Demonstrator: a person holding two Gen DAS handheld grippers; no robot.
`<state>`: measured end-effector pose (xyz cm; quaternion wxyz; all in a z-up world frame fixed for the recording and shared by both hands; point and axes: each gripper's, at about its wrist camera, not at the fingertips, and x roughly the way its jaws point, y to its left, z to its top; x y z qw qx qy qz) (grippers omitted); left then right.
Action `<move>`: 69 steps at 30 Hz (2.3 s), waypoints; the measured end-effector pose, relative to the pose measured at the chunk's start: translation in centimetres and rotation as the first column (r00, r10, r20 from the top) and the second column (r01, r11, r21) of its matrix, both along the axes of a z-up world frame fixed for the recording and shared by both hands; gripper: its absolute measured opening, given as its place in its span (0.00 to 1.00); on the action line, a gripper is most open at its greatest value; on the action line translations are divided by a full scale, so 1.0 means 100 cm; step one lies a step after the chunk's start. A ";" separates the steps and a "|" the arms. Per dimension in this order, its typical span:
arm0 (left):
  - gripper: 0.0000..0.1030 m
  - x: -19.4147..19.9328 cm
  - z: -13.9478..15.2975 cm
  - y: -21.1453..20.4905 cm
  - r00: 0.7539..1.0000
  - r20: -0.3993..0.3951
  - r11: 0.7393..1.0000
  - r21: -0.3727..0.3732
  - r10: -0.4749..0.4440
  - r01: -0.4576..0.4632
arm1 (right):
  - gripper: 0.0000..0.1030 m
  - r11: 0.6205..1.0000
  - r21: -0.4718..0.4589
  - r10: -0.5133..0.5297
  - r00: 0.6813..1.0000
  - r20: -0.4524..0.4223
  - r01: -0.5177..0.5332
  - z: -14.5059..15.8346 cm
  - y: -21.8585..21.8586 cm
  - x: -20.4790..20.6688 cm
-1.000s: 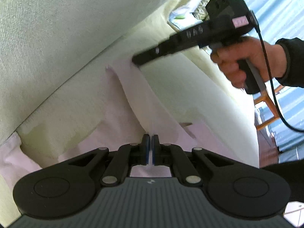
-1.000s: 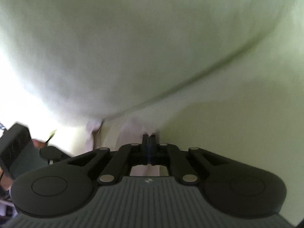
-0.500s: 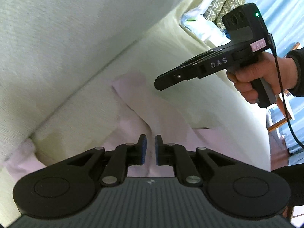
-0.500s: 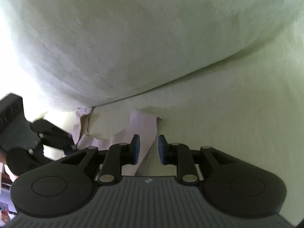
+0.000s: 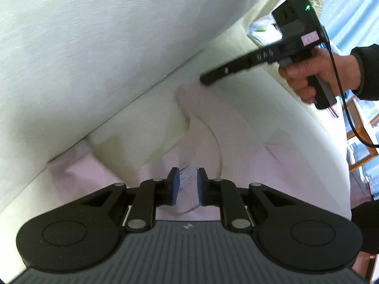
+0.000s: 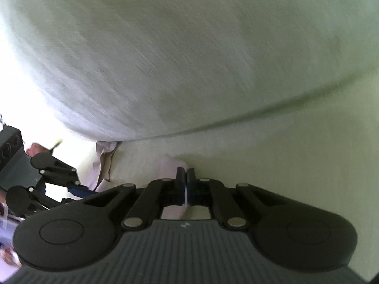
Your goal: Fold clothes
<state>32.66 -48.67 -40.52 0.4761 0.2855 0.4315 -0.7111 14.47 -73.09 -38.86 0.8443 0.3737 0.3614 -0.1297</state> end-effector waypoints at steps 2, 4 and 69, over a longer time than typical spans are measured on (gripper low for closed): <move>0.17 0.005 0.003 0.004 0.999 0.022 1.000 -0.012 0.028 -0.028 | 0.00 0.998 -0.053 0.022 1.000 0.000 -0.022 0.008 -0.003 0.009; 0.21 0.010 0.004 0.005 0.998 0.035 0.999 -0.018 0.048 -0.047 | 0.00 0.995 -0.090 0.042 0.999 -0.018 -0.043 0.010 -0.001 0.016; 0.19 0.059 -0.024 0.038 0.773 0.085 0.768 -0.222 0.629 -0.600 | 0.38 0.942 -0.323 -0.131 0.987 -0.092 0.095 0.030 0.034 -0.010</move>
